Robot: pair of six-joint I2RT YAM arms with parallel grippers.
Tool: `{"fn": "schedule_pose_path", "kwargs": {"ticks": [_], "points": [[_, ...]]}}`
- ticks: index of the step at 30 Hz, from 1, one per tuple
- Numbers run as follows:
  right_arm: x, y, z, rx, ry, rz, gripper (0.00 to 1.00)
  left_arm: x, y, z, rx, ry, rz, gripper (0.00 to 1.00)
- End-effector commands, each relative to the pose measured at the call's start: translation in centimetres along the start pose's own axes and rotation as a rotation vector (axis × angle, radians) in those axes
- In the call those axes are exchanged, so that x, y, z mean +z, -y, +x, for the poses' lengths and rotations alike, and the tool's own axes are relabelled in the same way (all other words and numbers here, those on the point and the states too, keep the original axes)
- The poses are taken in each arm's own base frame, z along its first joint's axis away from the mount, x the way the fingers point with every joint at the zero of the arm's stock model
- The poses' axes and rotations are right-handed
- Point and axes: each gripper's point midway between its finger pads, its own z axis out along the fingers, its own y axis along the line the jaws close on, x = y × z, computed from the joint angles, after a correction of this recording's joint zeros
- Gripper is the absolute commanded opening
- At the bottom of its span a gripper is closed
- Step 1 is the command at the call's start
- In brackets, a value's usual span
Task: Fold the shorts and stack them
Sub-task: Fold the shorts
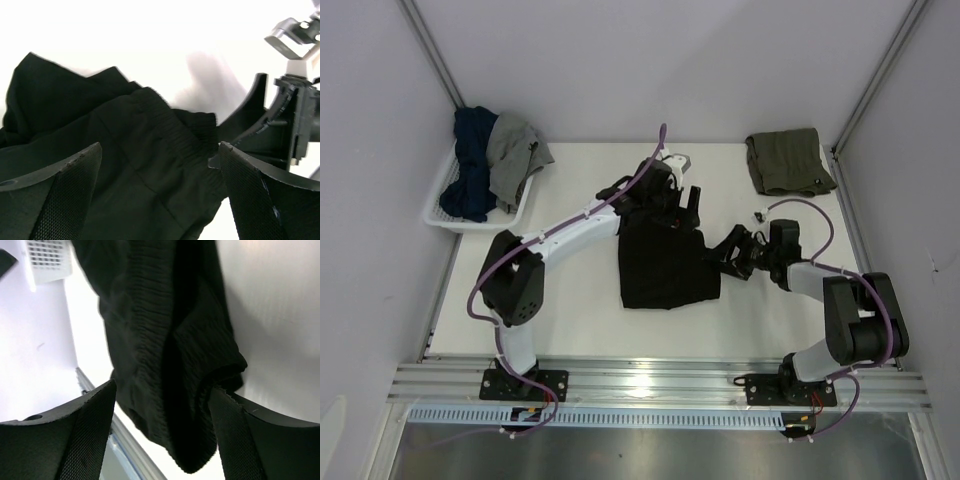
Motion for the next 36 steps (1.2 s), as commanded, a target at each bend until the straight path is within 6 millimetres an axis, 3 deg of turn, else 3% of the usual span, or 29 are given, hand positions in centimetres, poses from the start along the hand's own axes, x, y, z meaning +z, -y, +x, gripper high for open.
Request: {"fn": "schedule_pose_path", "kwargs": {"ticks": [1, 4, 8, 13, 15, 17, 21, 23, 26, 30, 34, 36], "points": [[0.6, 1.1, -0.8, -0.060, 0.023, 0.078, 0.76, 0.1, -1.3, -0.8, 0.029, -0.015, -0.026, 0.99], [1.4, 2.1, -0.8, -0.071, 0.015, 0.107, 0.76, 0.6, -2.5, -0.8, 0.024, -0.028, -0.046, 0.99], [2.5, 2.4, -0.7, -0.104, 0.013, 0.163, 0.67, 1.3, -3.7, -0.8, 0.015, -0.045, -0.058, 0.99], [3.5, 0.4, -1.9, -0.250, 0.035, 0.271, 0.59, 1.9, -5.8, -0.7, -0.002, -0.066, -0.092, 0.99], [3.5, -0.2, -2.0, -0.283, 0.037, 0.323, 0.50, 1.7, -6.0, -0.8, -0.007, -0.065, -0.092, 0.99], [3.2, -0.1, -2.2, -0.291, 0.046, 0.363, 0.31, 1.4, -6.3, -0.7, -0.009, -0.064, -0.097, 0.99], [3.3, -1.7, -2.2, -0.323, 0.039, 0.342, 0.12, 0.4, -6.8, -1.1, -0.029, -0.048, -0.112, 0.99], [3.4, -2.8, -2.4, -0.339, 0.037, 0.322, 0.01, 0.0, -7.4, -1.1, -0.056, -0.047, -0.130, 0.99], [3.4, -5.2, -2.6, -0.395, 0.044, 0.262, 0.00, -1.0, -8.7, -1.3, -0.119, -0.034, -0.162, 0.99], [3.2, -9.1, -2.5, -0.495, 0.042, 0.141, 0.00, -2.4, -11.9, -2.0, -0.208, -0.014, -0.216, 0.99], [3.5, -13.4, -1.5, -0.600, -0.002, 0.004, 0.00, -2.3, -14.5, -2.6, -0.222, -0.042, -0.196, 0.99], [3.6, -15.6, -1.7, -0.662, -0.005, -0.043, 0.00, -0.7, -16.5, -1.3, -0.202, -0.097, -0.209, 0.99]]}}
